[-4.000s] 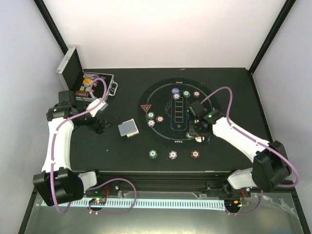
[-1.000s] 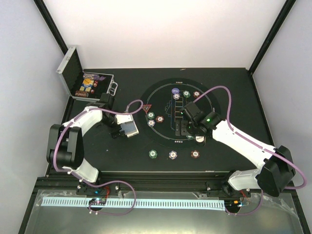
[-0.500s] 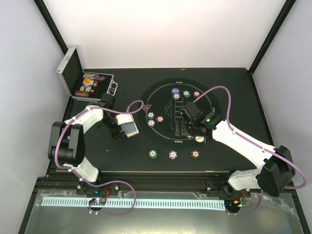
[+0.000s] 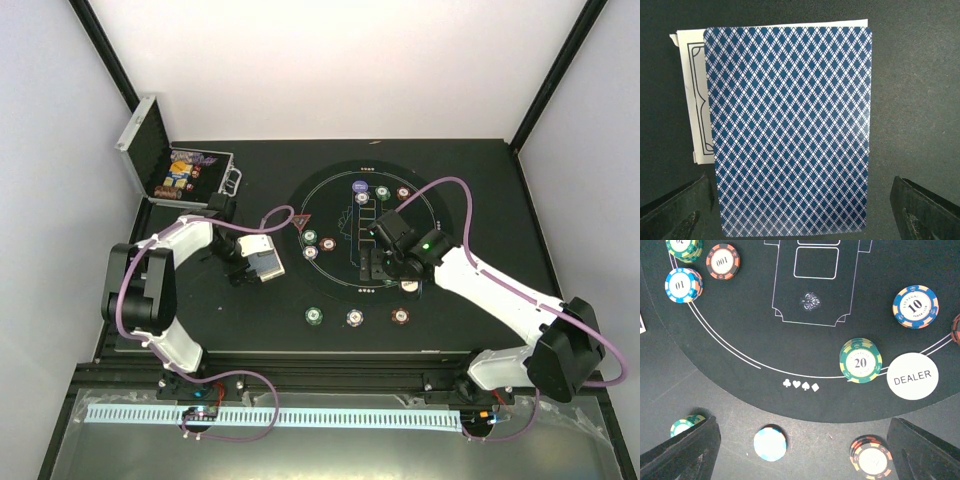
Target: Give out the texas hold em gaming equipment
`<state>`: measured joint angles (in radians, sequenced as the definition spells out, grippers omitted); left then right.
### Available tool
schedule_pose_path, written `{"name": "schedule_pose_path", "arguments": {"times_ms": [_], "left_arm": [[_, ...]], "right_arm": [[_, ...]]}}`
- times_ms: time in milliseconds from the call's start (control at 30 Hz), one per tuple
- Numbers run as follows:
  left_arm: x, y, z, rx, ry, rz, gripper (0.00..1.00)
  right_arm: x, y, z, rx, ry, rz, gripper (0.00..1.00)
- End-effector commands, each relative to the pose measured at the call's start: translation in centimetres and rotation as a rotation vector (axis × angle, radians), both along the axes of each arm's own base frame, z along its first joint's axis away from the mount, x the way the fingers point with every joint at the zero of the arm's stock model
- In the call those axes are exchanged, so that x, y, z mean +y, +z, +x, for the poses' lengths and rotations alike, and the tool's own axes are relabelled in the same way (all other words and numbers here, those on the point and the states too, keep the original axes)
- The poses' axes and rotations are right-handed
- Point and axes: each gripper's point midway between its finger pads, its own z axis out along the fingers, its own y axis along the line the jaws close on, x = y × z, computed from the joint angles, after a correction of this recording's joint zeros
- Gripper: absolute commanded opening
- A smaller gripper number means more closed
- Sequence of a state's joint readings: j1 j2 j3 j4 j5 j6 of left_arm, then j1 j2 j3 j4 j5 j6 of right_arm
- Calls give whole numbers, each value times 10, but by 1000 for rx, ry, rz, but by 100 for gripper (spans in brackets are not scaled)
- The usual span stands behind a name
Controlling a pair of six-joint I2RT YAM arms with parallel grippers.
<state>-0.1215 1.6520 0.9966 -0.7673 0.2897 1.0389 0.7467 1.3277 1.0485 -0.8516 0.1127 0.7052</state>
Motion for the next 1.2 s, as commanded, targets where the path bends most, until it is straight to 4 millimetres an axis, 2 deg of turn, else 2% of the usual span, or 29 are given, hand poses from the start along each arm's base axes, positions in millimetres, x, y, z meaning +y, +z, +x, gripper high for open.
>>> {"name": "schedule_pose_path", "arguments": {"times_ms": [0,600,1167], "left_arm": [[-1,4,12,-31,-11,-28,99],[3,-7,14,-37,-13,-44,99],[3,-17,14,-2,-19,-39,99]], "right_arm": [[4,3,-1,5,15,-3,94],[13,5,0,17,26,7,91],[16,-4,-2,31,25,6,89]]}}
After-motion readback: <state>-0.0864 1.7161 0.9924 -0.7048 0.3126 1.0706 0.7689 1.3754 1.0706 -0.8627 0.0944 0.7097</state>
